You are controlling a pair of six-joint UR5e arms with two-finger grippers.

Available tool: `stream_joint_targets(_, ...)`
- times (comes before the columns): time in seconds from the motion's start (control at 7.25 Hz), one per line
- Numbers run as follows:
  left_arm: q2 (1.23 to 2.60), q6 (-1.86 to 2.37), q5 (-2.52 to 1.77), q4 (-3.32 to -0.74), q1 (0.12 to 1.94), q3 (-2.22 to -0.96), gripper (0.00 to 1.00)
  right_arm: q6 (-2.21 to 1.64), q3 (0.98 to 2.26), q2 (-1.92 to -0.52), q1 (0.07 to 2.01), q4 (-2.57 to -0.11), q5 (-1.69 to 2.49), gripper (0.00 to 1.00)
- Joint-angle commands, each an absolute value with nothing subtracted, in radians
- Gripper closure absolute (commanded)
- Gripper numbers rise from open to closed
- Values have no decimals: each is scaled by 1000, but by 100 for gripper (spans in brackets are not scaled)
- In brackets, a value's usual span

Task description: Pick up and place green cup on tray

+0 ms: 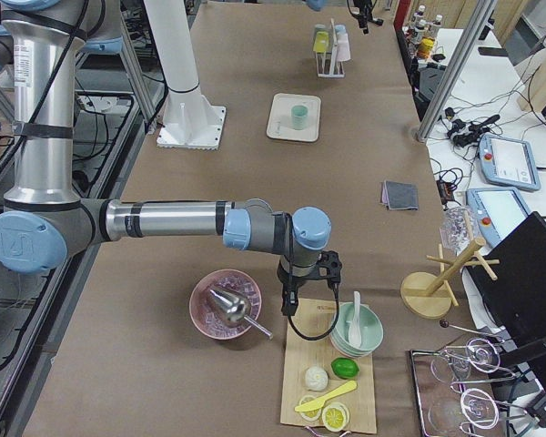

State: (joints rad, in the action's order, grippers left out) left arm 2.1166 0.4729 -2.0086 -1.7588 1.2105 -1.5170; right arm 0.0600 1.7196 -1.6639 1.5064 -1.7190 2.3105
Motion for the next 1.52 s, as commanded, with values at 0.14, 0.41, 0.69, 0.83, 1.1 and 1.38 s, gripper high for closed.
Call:
stream_joint_targets(0.14, 1907, 477, -2395, -1655, 1493, -1479, 2, 58, 1717, -1667, 1506, -1720, 2312, 0)
stream_joint_targets(0.41, 1772, 468, -2553, -1664, 1555, -1428, 2, 31, 1709, -1672, 1506, -1717, 2312, 0)
stream_joint_targets(0.69, 1683, 300, -2514, -1658, 1554, -1449, 2, 28, 1709, -1674, 1506, -1715, 2312, 0)
stream_joint_targets(0.83, 1658, 293, -2473, -1652, 1554, -1468, 2, 26, 1701, -1674, 1506, -1715, 2313, 0)
stream_joint_targets(1.1, 1602, 279, -2389, -1652, 1555, -1498, 2, 26, 1700, -1674, 1506, -1713, 2316, 0)
stream_joint_targets(1.38, 1588, 281, -2395, -1651, 1555, -1523, 2, 26, 1700, -1674, 1506, -1713, 2316, 0)
